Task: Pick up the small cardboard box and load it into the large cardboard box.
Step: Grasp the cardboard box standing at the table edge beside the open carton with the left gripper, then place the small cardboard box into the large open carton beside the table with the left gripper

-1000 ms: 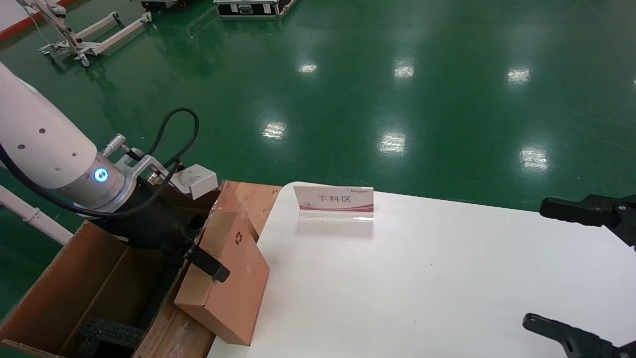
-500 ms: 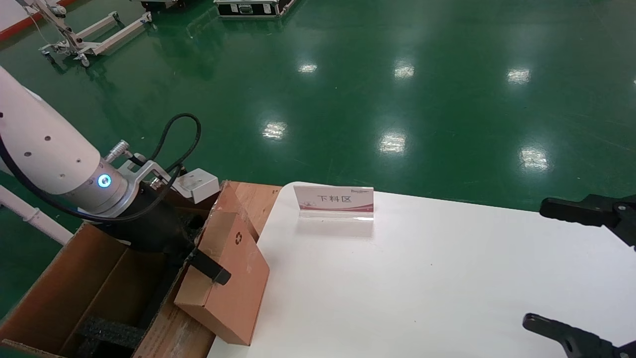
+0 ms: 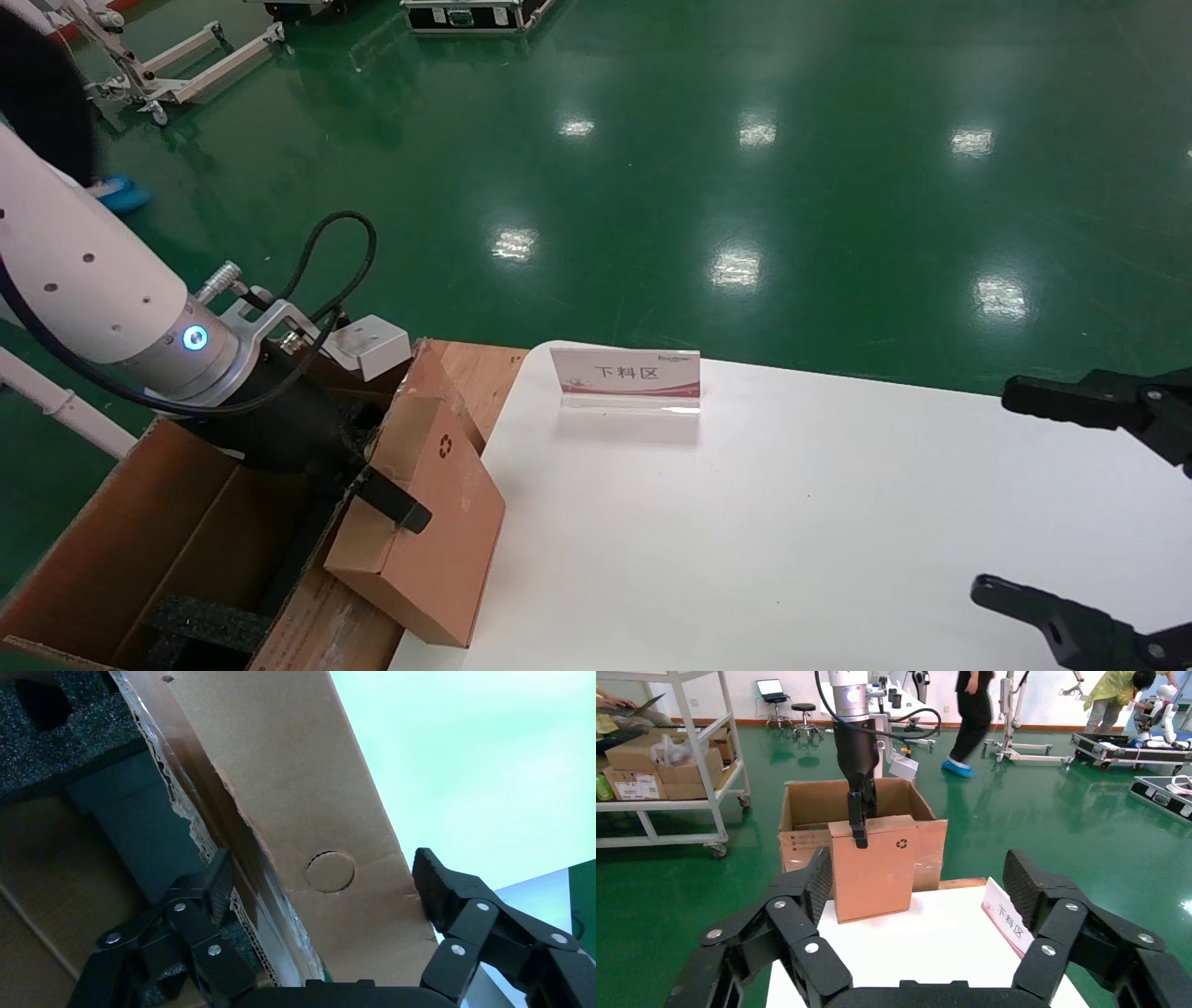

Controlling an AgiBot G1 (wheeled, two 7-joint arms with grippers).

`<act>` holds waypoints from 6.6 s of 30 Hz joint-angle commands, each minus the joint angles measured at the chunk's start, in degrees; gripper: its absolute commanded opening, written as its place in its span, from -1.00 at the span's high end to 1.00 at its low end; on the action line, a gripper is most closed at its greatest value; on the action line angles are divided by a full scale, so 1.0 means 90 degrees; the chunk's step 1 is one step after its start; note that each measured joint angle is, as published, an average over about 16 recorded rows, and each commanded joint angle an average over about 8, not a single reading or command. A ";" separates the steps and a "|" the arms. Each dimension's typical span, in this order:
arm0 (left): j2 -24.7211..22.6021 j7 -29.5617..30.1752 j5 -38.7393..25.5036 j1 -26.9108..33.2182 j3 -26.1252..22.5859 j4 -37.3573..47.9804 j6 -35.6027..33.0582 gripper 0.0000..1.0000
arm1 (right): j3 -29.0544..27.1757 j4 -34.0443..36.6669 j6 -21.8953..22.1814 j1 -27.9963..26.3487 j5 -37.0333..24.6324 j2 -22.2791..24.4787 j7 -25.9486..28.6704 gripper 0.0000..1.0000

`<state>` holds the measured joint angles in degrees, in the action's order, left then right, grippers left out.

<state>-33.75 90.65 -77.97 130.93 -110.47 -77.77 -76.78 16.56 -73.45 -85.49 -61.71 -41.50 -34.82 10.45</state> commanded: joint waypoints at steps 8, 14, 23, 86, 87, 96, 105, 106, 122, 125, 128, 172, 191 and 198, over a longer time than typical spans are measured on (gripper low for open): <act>-0.0003 0.0005 0.0001 0.0004 0.0004 0.0000 -0.0006 1.00 | 0.0000 0.0000 0.0000 0.0000 0.0000 0.0000 0.0000 1.00; -0.0006 0.0008 0.0001 0.0006 0.0005 0.0000 -0.0009 1.00 | 0.0000 0.0000 0.0000 0.0000 0.0000 0.0000 0.0000 1.00; -0.0020 -0.0045 0.0040 0.0050 0.0043 0.0091 -0.0018 1.00 | 0.0000 0.0001 -0.0001 -0.0001 0.0000 0.0000 0.0000 1.00; 0.1890 -0.0218 -0.1837 0.3904 -0.1808 0.0127 -0.1549 1.00 | 0.0025 0.0006 0.0007 -0.0008 0.0016 0.0008 -0.0014 -1.00; 0.1918 -0.0237 -0.1863 0.3811 -0.1760 0.0157 -0.1496 1.00 | 0.0026 0.0006 0.0007 -0.0008 0.0016 0.0009 -0.0014 -1.00; 0.2179 -0.0302 -0.2057 0.3361 -0.1562 0.0153 -0.1252 1.00 | 0.0029 0.0006 0.0008 -0.0009 0.0019 0.0010 -0.0016 -1.00; 0.2194 -0.0282 -0.2109 0.2990 -0.1609 0.0163 -0.0923 1.00 | 0.0032 0.0006 0.0010 -0.0010 0.0021 0.0011 -0.0017 -1.00; 0.2191 -0.0282 -0.2115 0.2946 -0.1622 0.0169 -0.0878 1.00 | 0.0033 0.0006 0.0010 -0.0010 0.0021 0.0011 -0.0017 -1.00; 0.1984 -0.0388 -0.2176 0.2305 -0.1832 0.0524 -0.0138 1.00 | 0.0039 0.0006 0.0012 -0.0011 0.0025 0.0014 -0.0020 -1.00; 0.1894 -0.0443 -0.2177 0.2201 -0.1856 0.0648 -0.0008 1.00 | 0.0040 0.0006 0.0013 -0.0012 0.0026 0.0014 -0.0021 -1.00; 0.1804 -0.0512 -0.2167 0.2098 -0.1876 0.0782 0.0117 1.00 | 0.0041 0.0006 0.0013 -0.0012 0.0027 0.0015 -0.0021 -1.00; 0.0581 -0.0563 -0.1286 -0.0060 -0.2114 0.2766 0.1393 1.00 | 0.0056 0.0006 0.0020 -0.0015 0.0037 0.0021 -0.0029 -1.00; 0.0195 -0.0828 -0.0712 -0.0915 -0.2080 0.3771 0.1495 -0.47 | 0.0061 0.0007 0.0023 -0.0015 0.0041 0.0024 -0.0032 -1.00; 0.0190 -0.0835 -0.0677 -0.0937 -0.2075 0.3800 0.1486 -1.00 | 0.0061 0.0008 0.0024 -0.0014 0.0043 0.0024 -0.0033 -1.00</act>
<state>-32.03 83.14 -84.14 122.51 -129.15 -43.60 -63.39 17.10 -73.38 -85.28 -61.84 -41.12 -34.60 10.16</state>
